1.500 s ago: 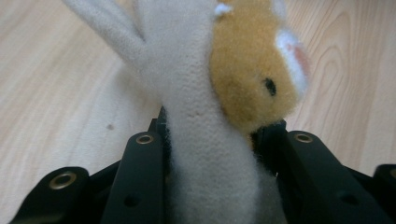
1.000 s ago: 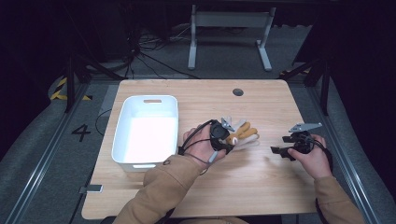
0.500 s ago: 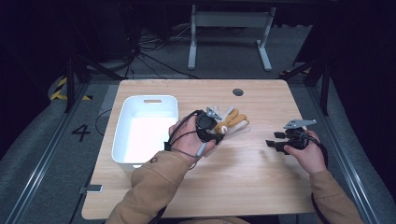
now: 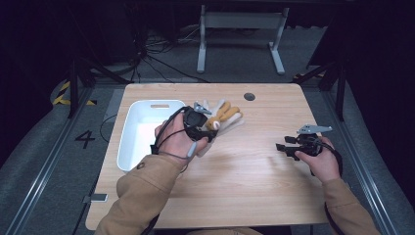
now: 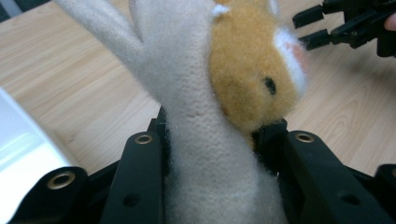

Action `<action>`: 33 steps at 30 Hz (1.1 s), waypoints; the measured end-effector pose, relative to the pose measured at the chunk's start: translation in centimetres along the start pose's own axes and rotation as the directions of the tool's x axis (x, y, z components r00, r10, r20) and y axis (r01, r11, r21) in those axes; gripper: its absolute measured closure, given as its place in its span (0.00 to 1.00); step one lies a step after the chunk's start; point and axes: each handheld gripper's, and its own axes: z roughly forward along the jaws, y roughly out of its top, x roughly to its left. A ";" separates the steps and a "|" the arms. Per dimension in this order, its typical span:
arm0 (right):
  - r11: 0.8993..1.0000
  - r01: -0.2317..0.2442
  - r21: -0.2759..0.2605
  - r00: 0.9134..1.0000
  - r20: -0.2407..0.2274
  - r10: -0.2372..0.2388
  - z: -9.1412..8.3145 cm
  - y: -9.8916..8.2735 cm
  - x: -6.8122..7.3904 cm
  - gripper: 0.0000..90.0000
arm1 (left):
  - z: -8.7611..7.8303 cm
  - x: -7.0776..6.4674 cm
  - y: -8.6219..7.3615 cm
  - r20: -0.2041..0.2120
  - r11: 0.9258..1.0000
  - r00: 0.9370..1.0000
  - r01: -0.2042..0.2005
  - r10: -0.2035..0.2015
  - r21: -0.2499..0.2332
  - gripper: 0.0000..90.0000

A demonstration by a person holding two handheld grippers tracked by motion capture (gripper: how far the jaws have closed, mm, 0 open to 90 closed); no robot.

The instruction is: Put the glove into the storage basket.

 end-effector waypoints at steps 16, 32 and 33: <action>1.000 -0.012 0.022 1.000 -0.002 0.012 -0.1 -0.6 0.0 0.44 | -3.6 3.6 -1.8 -0.107 0.993 0.988 0.112 -0.116 -0.043 0.71; 0.999 -0.021 0.035 1.000 0.004 0.021 0.0 -0.8 -0.1 0.41 | -5.3 7.2 -4.1 -0.199 0.963 0.942 0.259 -0.269 -0.074 0.71; 0.999 -0.025 0.034 1.000 0.005 0.024 0.0 -0.9 0.0 0.41 | -5.3 7.4 -4.3 -0.198 0.959 0.938 0.273 -0.284 -0.080 0.71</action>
